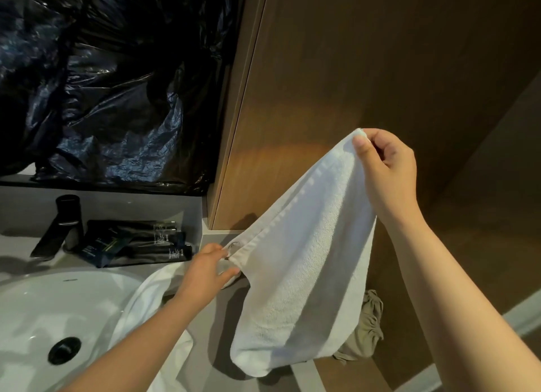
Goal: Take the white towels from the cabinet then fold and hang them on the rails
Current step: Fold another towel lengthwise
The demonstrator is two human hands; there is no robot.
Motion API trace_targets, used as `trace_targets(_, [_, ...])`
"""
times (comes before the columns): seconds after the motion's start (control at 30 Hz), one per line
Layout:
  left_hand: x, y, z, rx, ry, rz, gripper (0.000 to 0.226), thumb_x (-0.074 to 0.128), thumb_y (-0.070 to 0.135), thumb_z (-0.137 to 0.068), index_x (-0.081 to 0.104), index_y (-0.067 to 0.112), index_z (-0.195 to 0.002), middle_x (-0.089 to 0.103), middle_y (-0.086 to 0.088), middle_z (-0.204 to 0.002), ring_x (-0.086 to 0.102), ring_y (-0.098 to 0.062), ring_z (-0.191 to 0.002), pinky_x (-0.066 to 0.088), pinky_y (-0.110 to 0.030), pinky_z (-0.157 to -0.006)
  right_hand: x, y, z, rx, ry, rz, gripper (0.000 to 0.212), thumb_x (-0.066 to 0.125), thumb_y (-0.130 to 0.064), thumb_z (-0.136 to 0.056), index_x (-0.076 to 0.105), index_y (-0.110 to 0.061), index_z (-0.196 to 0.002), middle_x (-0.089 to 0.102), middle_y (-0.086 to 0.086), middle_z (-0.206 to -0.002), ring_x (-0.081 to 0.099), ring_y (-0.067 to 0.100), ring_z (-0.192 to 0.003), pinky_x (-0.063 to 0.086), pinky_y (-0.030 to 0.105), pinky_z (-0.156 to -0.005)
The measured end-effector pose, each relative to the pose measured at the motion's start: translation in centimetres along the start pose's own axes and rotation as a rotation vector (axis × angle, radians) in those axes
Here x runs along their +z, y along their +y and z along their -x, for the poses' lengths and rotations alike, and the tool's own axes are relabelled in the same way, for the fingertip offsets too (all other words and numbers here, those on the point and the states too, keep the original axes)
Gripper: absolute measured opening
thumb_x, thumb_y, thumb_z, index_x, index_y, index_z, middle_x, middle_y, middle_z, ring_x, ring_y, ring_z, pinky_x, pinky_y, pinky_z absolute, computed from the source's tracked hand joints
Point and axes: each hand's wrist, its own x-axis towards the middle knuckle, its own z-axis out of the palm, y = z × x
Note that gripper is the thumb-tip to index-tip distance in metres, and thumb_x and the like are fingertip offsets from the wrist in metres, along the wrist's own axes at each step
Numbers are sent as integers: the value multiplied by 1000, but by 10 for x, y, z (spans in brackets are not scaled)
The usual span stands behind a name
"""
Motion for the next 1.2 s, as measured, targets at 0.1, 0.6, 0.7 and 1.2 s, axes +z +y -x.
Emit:
trace_targets(0.1, [7,4,-5,8,-9,22,46,71,30,-85,60,16,-127,50,1,-117,53,-15,-104,37,-19,-85,-5,0,-3,-19,-2,1,21,51,-29,-100,68,-18,-96,62,-14,-83,58,-3,-83,44,4,-70])
trace_targets(0.6, [-66,-1,-22,-152,217,215,2,76,17,-80,76,19,-80,71,11,-76,67,-8,-74,51,-23,-71,-16,67,-9,206,125,62,21,51,-29,-100,64,-17,-89,60,-8,-82,56,4,-79,42,12,-71])
trace_targets(0.7, [-95,15,-32,-121,290,228,11,75,18,-82,72,25,-74,69,14,-70,65,-5,-72,50,-22,-68,-17,80,-3,262,172,43,20,49,-27,-101,61,-15,-90,57,-7,-81,53,4,-77,40,13,-71])
trace_targets(1.2, [-157,108,-53,117,621,377,21,61,14,-92,54,18,-112,62,12,-86,59,1,-76,46,-14,-70,-17,108,16,448,292,-62,20,45,-30,-102,58,-14,-106,57,0,-98,52,8,-83,42,20,-73])
